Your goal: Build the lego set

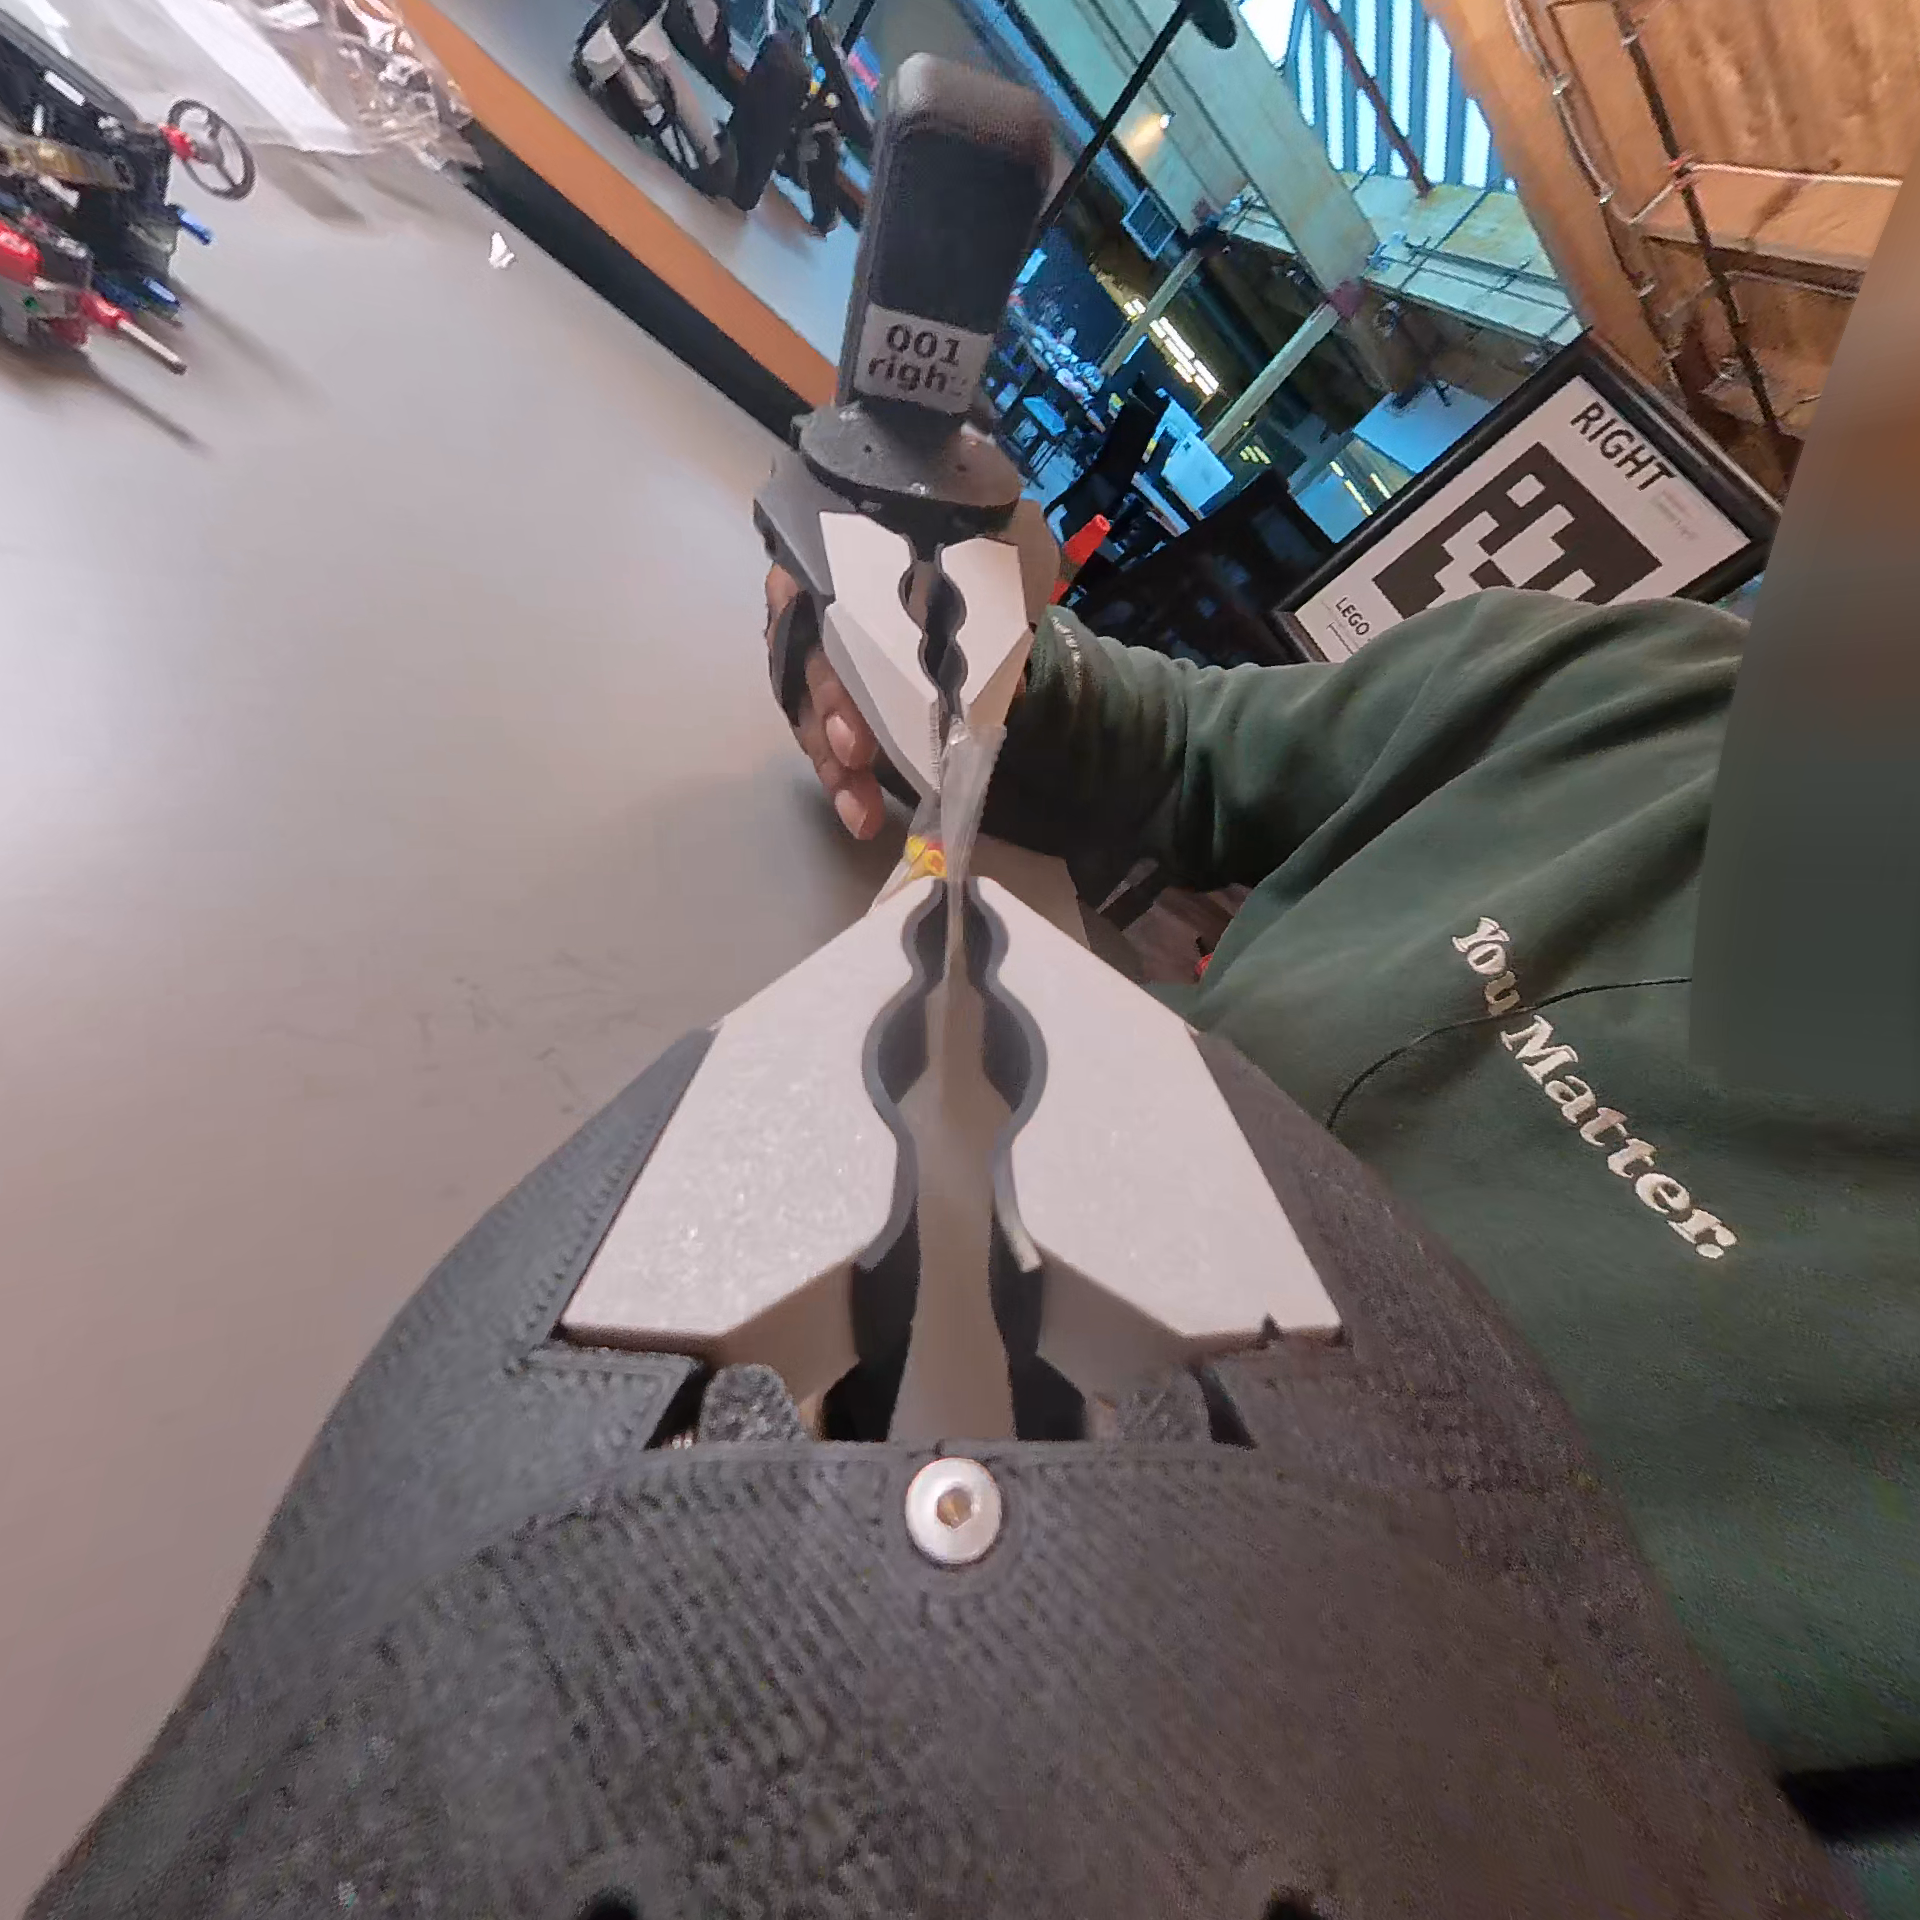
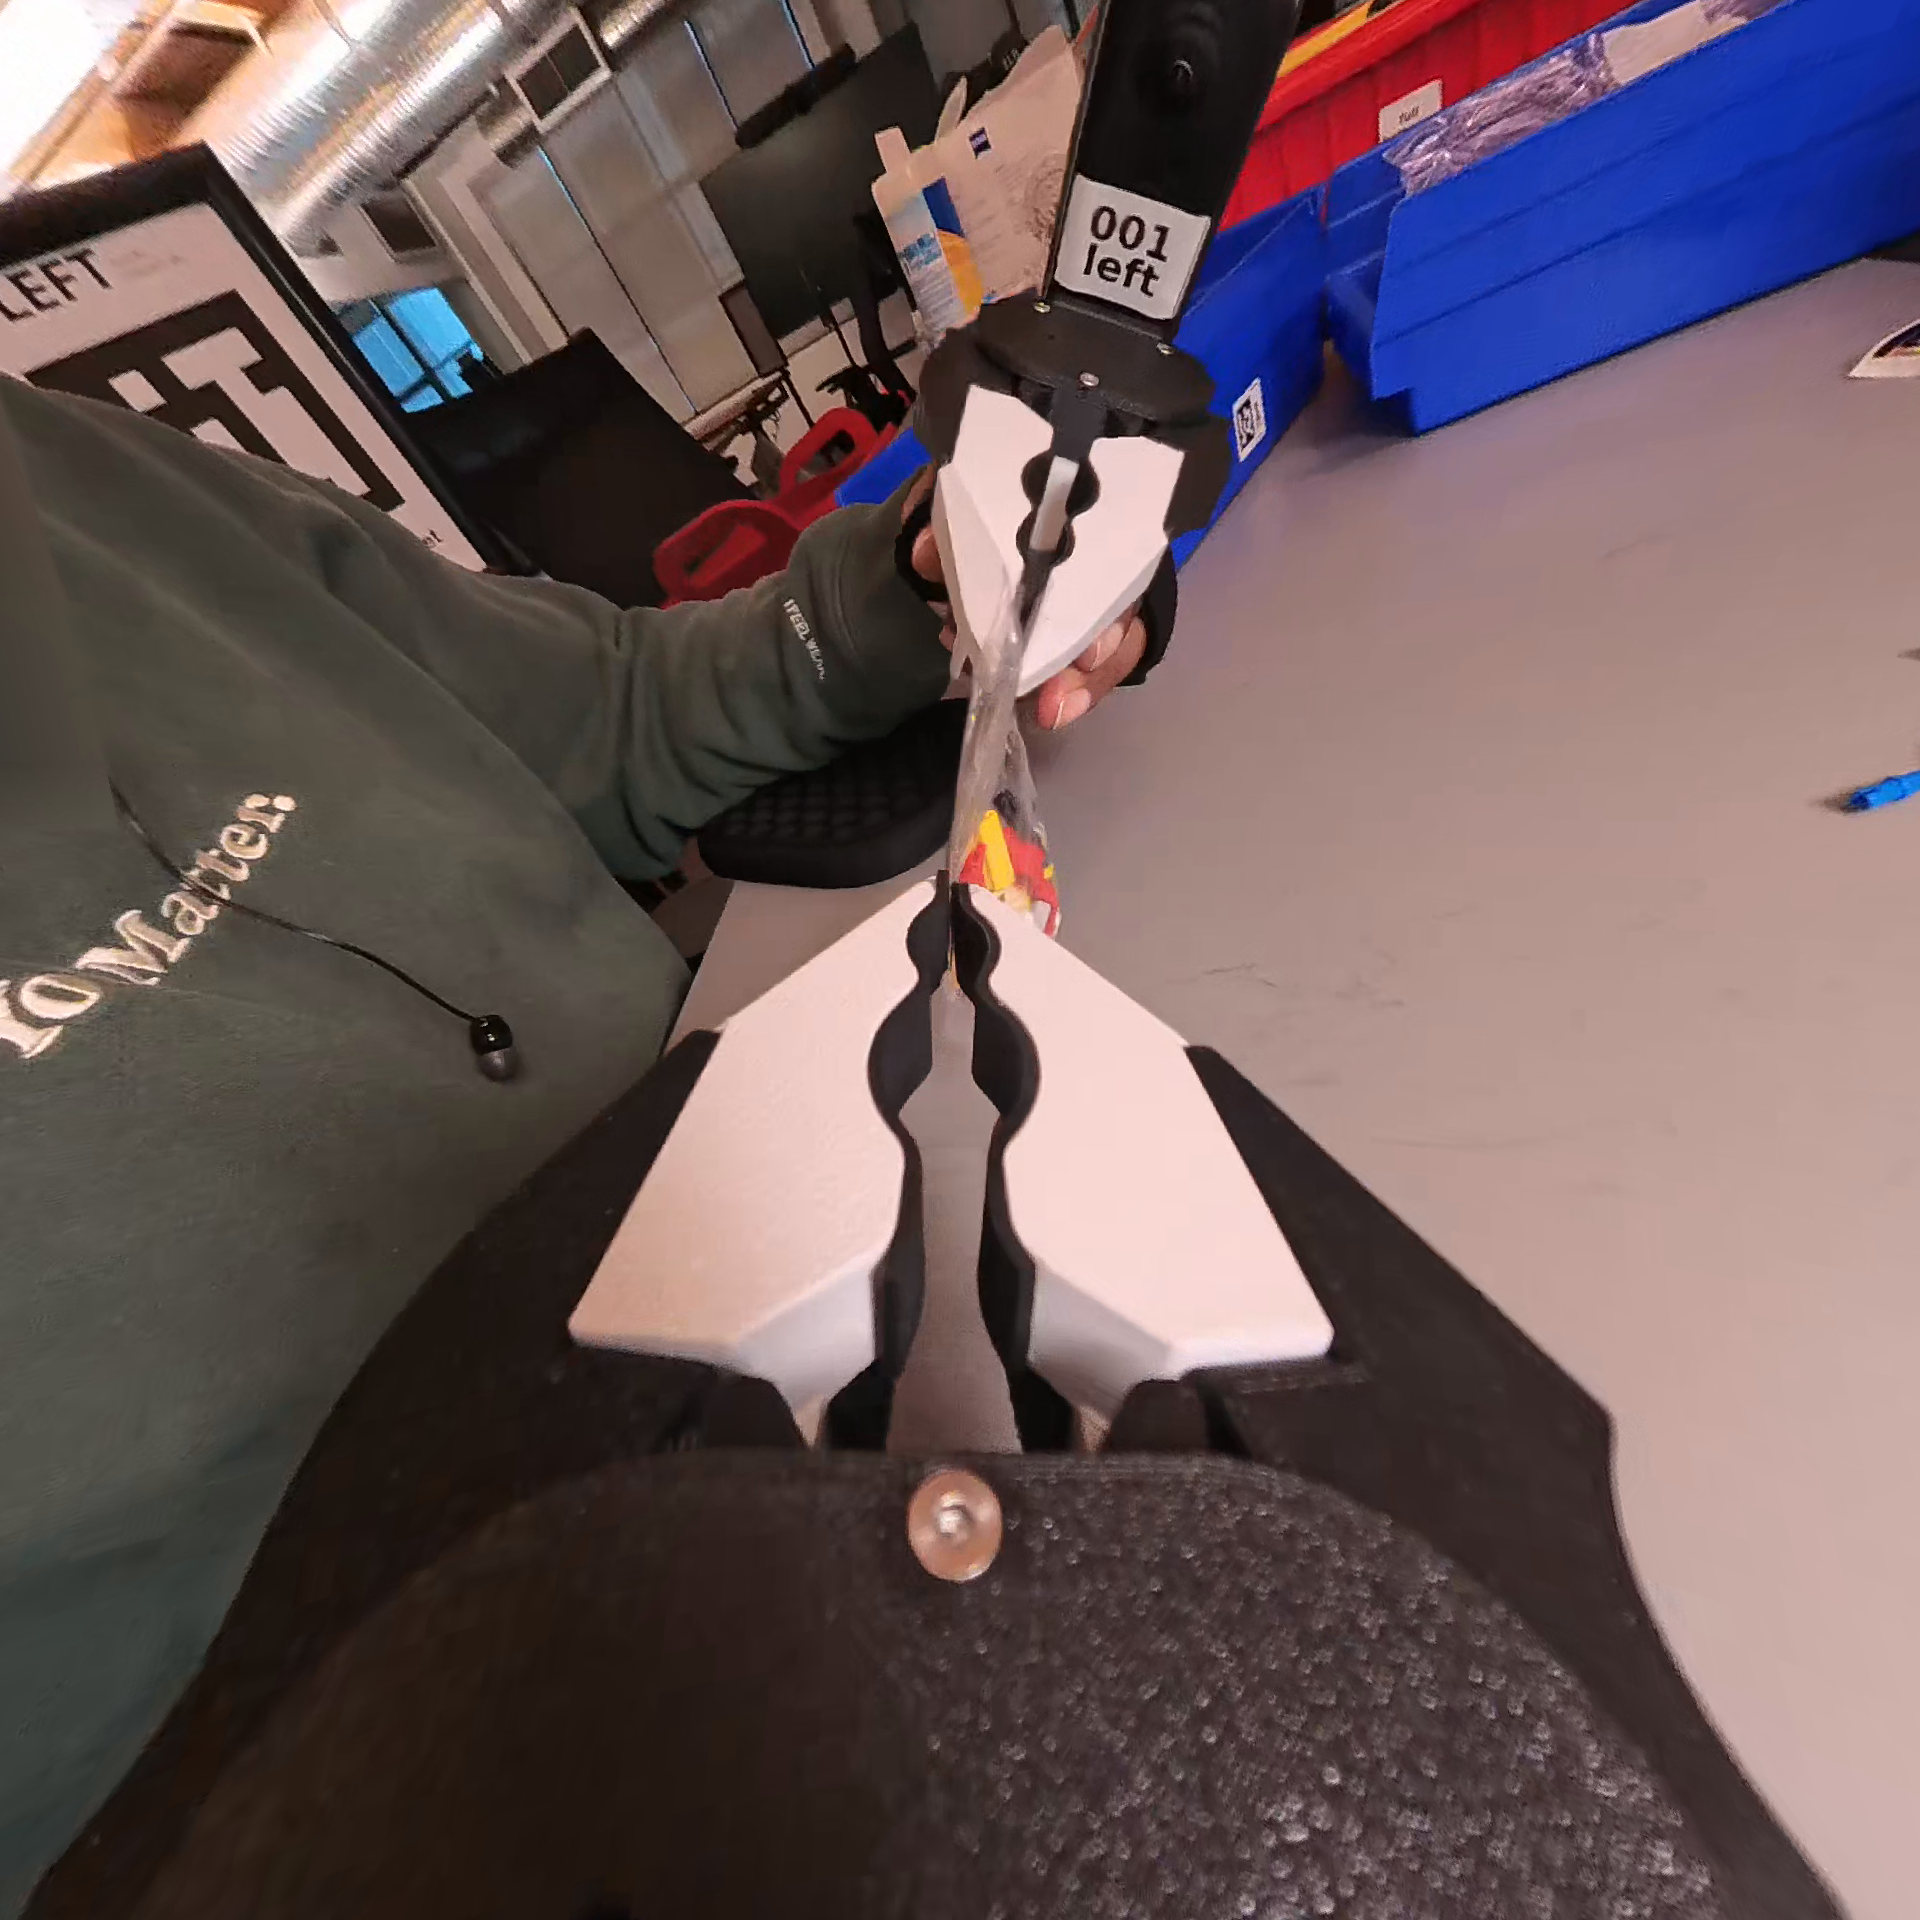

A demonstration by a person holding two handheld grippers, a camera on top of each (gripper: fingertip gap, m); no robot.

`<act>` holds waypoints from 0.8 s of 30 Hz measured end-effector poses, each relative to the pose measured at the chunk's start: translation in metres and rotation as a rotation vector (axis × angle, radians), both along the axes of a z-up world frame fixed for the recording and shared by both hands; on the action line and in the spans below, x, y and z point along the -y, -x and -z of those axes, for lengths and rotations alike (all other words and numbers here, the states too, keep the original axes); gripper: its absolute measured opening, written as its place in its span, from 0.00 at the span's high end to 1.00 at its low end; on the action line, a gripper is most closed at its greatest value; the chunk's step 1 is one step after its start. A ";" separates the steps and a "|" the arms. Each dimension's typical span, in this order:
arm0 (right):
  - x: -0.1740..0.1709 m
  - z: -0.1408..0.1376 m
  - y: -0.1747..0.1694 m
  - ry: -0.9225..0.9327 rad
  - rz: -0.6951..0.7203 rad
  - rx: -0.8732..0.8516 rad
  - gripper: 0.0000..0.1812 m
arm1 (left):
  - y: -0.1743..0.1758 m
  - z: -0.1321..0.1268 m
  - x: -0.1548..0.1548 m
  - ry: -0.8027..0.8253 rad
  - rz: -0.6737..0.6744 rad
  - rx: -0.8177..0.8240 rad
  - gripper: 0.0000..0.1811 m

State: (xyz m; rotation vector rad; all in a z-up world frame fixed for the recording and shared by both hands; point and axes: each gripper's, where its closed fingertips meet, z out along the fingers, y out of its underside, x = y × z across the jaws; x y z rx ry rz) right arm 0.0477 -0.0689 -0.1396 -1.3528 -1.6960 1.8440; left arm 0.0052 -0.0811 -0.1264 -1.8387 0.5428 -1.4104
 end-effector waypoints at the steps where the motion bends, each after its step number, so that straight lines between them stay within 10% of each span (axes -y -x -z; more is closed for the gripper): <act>1: 0.000 -0.002 -0.002 0.011 -0.001 -0.011 1.00 | 0.000 -0.003 0.001 -0.017 0.000 0.013 0.92; 5: -0.008 -0.015 -0.004 0.095 0.022 -0.049 1.00 | -0.008 0.010 0.007 -0.064 0.026 -0.078 0.75; 8: -0.011 -0.014 -0.005 0.093 0.033 -0.044 1.00 | -0.022 0.027 0.010 -0.059 0.071 -0.190 0.97; 14: -0.053 -0.021 -0.001 0.074 0.262 -0.089 0.98 | -0.009 0.008 -0.006 -0.056 -0.051 -0.083 0.97; 19: -0.036 -0.005 0.010 0.078 0.245 -0.026 0.76 | -0.001 -0.014 -0.016 -0.045 -0.113 0.095 0.97; 24: -0.010 -0.008 0.010 0.001 0.129 -0.070 1.00 | 0.006 -0.011 -0.011 -0.034 -0.085 0.061 0.97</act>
